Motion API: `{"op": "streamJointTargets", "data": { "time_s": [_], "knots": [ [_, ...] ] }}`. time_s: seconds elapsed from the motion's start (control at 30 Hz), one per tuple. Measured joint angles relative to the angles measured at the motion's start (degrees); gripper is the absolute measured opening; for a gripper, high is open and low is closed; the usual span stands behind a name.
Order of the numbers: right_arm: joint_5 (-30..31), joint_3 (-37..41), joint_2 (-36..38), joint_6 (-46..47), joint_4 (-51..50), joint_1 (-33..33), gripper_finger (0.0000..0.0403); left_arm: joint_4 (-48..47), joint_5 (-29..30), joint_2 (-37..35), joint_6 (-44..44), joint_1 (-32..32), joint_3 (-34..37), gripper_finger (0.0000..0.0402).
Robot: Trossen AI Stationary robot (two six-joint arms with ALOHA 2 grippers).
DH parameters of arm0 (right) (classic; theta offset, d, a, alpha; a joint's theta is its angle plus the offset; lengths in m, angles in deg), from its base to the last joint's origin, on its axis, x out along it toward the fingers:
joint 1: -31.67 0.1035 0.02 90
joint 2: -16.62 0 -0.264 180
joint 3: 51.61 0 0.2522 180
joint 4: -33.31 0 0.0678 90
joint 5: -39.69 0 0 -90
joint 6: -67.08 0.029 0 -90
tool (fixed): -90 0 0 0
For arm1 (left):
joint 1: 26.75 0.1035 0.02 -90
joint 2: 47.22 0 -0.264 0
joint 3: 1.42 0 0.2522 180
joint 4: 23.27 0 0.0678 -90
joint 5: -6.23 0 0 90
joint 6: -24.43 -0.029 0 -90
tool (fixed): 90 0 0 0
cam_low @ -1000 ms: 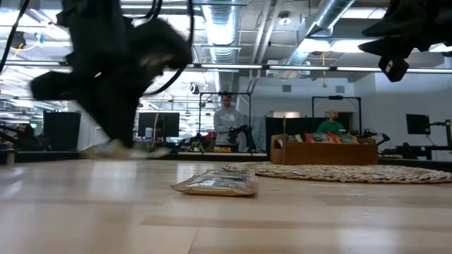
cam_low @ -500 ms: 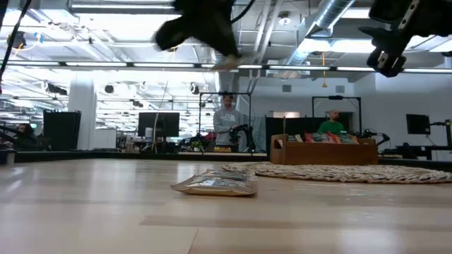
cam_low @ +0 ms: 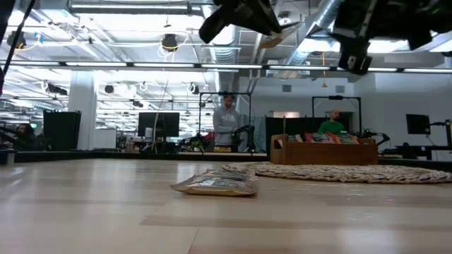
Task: Pick & Place Tea
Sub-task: Put the brown tea pack into the left compartment of the brown organizer
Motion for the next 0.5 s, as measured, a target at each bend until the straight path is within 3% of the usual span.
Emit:
{"op": "streamJointTargets", "data": {
  "time_s": [0.2, 0.5],
  "knots": [
    [-9.11, -3.75, -7.82, -2.06, -1.53, -5.51, 0.0254, 0.72, -0.34, 0.89, -0.6, -0.09, -0.08, 0.0029],
    [-12.61, -9.41, -18.4, -6.4, -1.69, -5.33, 0.0254, 0.36, -1.33, 1.11, -1.47, 0.04, 0.02, 0.0029]
  ]
}}
